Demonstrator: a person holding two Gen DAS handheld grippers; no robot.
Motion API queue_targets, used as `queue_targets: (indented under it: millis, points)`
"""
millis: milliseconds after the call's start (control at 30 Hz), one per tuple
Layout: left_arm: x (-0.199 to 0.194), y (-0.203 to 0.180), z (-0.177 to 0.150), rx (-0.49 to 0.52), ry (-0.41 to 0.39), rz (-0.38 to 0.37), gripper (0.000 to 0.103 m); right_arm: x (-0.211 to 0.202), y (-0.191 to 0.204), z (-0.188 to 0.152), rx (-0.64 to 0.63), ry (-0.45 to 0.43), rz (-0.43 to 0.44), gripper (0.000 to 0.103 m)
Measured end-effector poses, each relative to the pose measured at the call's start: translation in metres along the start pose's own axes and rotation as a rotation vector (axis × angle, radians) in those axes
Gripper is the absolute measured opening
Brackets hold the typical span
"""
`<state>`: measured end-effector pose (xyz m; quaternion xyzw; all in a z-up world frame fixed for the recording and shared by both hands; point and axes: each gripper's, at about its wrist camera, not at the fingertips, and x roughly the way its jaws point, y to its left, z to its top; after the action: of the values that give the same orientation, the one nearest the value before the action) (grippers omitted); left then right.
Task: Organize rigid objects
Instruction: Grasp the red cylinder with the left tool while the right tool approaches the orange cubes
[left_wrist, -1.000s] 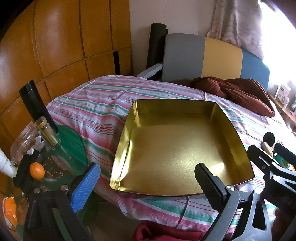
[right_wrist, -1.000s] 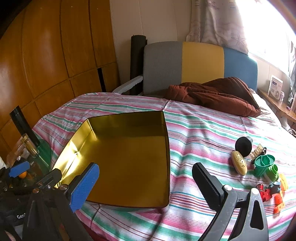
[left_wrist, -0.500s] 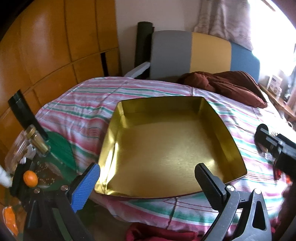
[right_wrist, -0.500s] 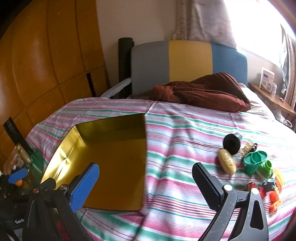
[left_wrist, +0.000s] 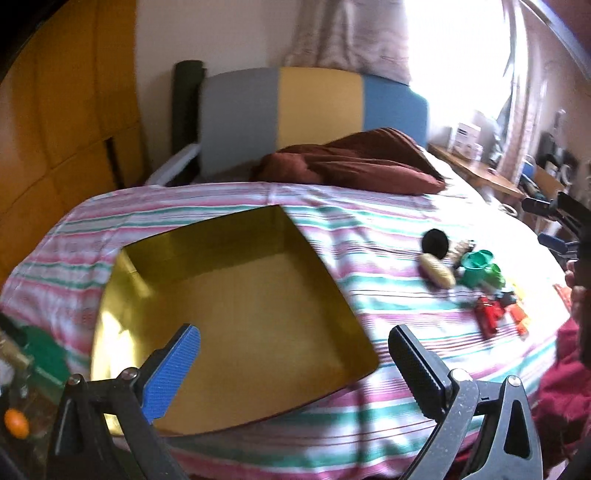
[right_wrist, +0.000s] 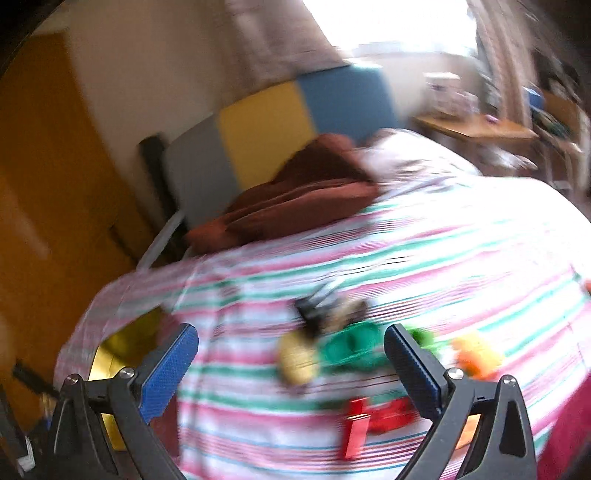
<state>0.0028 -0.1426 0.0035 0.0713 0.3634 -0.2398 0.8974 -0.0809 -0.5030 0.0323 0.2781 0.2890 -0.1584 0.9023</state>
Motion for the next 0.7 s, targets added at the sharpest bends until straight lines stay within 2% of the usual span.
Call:
queue_targets:
  millis: [67,133,267,300,333,400,433,500,567,700]
  points:
    - [0.008,-0.016,0.007,0.031,0.023,-0.059,0.102,0.001,-0.036,0.009,0.082,0.002,-0.002,0.103]
    - [0.014,-0.034,0.01,0.052,0.037,-0.108,0.102,0.004,-0.074,0.011,0.163,0.014,-0.041,0.103]
    - [0.037,-0.084,0.016,0.151,0.1,-0.205,0.102,0.008,-0.117,0.0,0.243,0.018,-0.095,0.103]
    - [0.04,-0.093,0.015,0.172,0.11,-0.217,0.102,0.013,-0.123,0.001,0.28,0.057,-0.097,0.103]
    - [0.046,-0.105,0.015,0.198,0.122,-0.236,0.102,0.011,-0.129,0.002,0.316,0.036,-0.05,0.103]
    - [0.058,-0.131,0.013,0.248,0.151,-0.28,0.099,0.008,-0.133,0.005,0.337,-0.004,-0.02,0.103]
    - [0.065,-0.143,0.012,0.268,0.168,-0.298,0.096,0.01,-0.131,0.005,0.334,0.006,-0.022,0.103]
    - [0.078,-0.17,0.01,0.308,0.211,-0.349,0.083,0.014,-0.131,0.005,0.34,0.035,-0.008,0.103]
    - [0.091,-0.197,0.006,0.354,0.247,-0.384,0.077,0.015,-0.128,0.005,0.328,0.041,-0.002,0.103]
    - [0.11,-0.235,0.0,0.428,0.29,-0.408,0.068,0.016,-0.123,0.007,0.304,0.047,0.004,0.103]
